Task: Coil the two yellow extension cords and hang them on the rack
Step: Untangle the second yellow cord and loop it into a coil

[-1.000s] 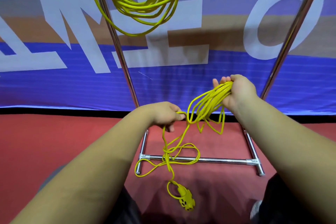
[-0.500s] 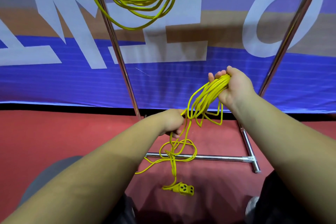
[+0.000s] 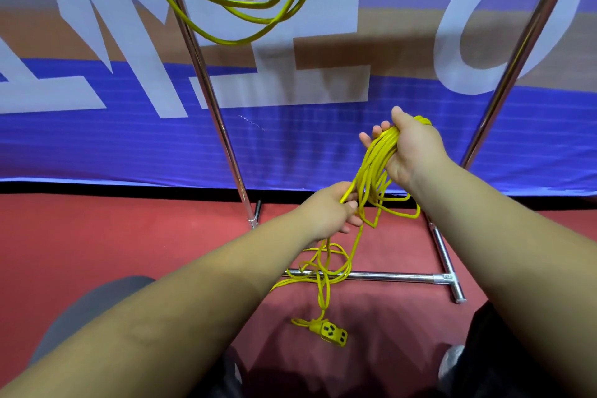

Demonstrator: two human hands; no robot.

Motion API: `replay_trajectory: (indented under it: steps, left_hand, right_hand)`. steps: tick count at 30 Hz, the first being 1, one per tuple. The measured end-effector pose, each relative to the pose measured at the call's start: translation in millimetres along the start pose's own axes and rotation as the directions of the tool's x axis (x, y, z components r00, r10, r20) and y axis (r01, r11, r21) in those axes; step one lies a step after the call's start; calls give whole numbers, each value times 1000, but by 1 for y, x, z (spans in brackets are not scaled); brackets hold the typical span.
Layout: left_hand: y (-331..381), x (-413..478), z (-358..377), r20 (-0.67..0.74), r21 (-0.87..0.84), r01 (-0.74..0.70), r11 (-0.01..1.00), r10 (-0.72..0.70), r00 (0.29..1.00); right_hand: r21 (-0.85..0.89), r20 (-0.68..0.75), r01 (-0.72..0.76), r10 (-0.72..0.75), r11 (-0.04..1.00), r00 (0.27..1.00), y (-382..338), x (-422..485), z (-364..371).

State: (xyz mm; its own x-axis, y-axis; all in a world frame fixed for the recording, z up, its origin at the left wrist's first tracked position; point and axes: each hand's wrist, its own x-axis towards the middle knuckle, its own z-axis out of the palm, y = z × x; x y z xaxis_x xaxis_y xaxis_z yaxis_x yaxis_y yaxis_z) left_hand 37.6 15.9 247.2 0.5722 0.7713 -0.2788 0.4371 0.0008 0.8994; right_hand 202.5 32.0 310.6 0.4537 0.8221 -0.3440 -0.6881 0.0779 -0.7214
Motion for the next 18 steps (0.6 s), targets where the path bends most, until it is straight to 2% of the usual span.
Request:
replay_trajectory:
  steps: [7, 12, 14, 18]
  left_hand:
    - [2, 2, -2, -114, 115, -10, 993, 23, 993]
    - [4, 4, -8, -68, 124, 18, 992, -9, 998]
    - [4, 7, -7, -75, 57, 74, 996, -69, 995]
    - [14, 10, -16, -163, -233, 199, 952, -240, 957]
  right_hand:
    - [-45, 41, -13, 15, 999, 999, 1, -3, -1]
    - [-245, 71, 41, -25, 969, 997, 0, -1, -3]
    - [-347, 68, 74, -54, 935, 996, 0, -1, -3]
    - [-525, 5, 115, -132, 843, 991, 1, 0, -7]
